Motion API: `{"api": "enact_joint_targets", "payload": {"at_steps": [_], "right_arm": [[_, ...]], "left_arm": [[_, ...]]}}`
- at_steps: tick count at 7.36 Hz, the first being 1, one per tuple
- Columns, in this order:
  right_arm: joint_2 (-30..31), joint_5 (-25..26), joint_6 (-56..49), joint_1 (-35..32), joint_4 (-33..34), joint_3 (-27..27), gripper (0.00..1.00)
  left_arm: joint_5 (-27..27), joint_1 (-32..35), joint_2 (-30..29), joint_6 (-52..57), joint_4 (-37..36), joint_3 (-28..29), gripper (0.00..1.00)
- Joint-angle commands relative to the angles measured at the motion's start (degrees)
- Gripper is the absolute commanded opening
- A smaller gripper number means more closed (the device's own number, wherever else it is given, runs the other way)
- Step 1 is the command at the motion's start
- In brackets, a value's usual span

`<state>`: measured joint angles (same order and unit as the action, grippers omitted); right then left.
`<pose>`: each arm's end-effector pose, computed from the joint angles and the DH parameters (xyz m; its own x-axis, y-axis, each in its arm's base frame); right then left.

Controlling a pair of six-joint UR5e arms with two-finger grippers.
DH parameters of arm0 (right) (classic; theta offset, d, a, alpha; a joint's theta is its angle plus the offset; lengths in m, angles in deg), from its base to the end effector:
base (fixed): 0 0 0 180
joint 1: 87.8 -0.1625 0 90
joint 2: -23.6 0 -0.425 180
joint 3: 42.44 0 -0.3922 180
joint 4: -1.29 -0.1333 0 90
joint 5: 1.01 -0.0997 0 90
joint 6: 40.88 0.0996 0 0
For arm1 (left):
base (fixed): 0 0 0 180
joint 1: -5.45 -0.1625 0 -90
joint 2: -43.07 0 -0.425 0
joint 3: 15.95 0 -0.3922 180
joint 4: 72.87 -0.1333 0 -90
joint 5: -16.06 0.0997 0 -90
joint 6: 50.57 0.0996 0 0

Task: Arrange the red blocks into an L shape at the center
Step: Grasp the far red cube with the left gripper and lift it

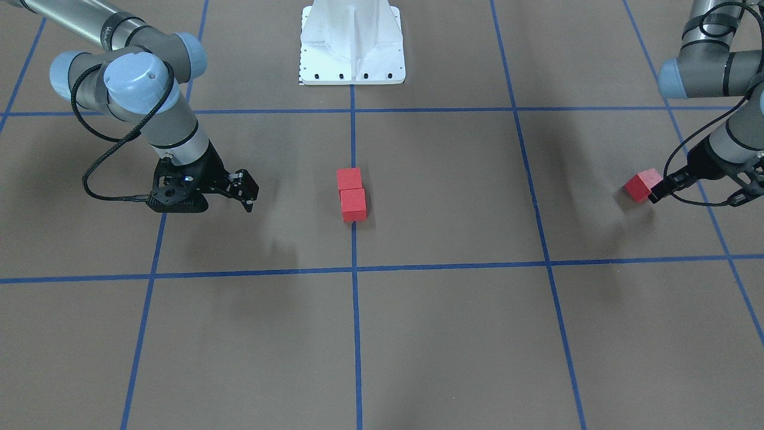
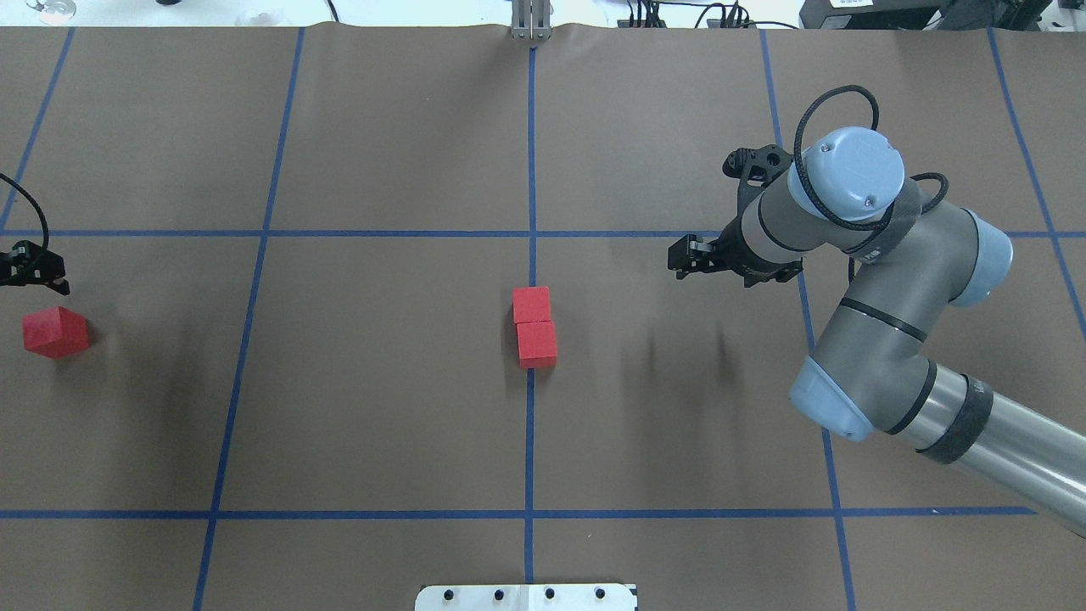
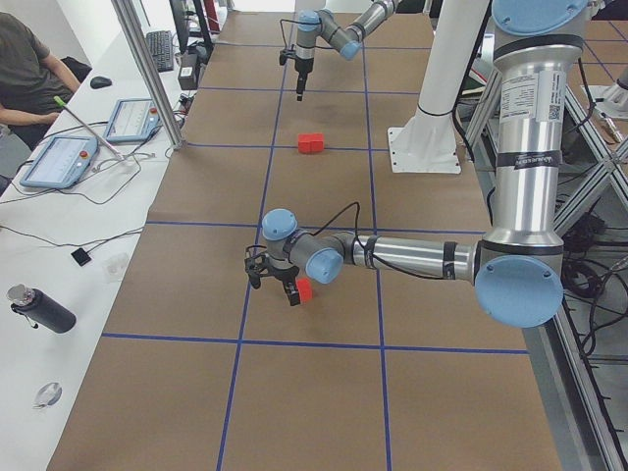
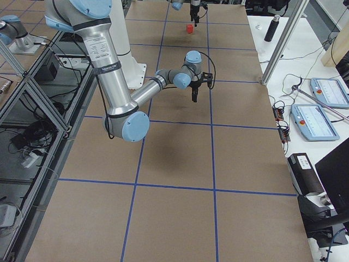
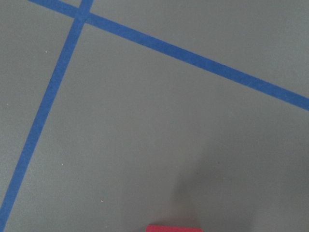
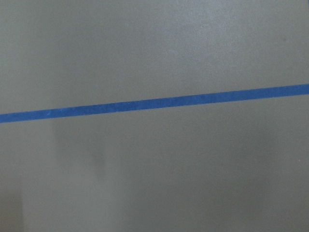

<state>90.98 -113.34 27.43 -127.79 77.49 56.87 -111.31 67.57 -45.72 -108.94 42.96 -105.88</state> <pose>-0.4228 -0.4792 0.3403 0.6396 0.0903 0.7634 -0.1610 0.9868 0.0182 0.1726 -0.4820 0.6267 0.6687 -0.3728 -0.6433 0.2747 0.9279 -0.2522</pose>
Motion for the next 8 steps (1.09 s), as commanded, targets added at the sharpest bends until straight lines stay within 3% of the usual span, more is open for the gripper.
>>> {"api": "enact_joint_targets", "payload": {"at_steps": [1,5,7,8], "right_arm": [[0.0,0.0,0.1,0.0,0.0,0.0,0.99],[-0.3,0.7,0.2,0.0,0.0,0.3,1.00],[-0.4,0.8,0.2,0.0,0.0,0.4,1.00],[-0.4,0.8,0.2,0.1,0.0,0.3,1.00]], "left_arm": [[-0.1,-0.8,-0.1,0.3,0.7,0.2,0.99],[-0.1,-2.7,0.0,0.2,5.4,2.6,0.96],[-1.7,-2.7,0.1,-0.1,5.4,3.3,0.82],[-1.8,-2.7,0.1,-0.1,5.4,3.5,0.82]]}}
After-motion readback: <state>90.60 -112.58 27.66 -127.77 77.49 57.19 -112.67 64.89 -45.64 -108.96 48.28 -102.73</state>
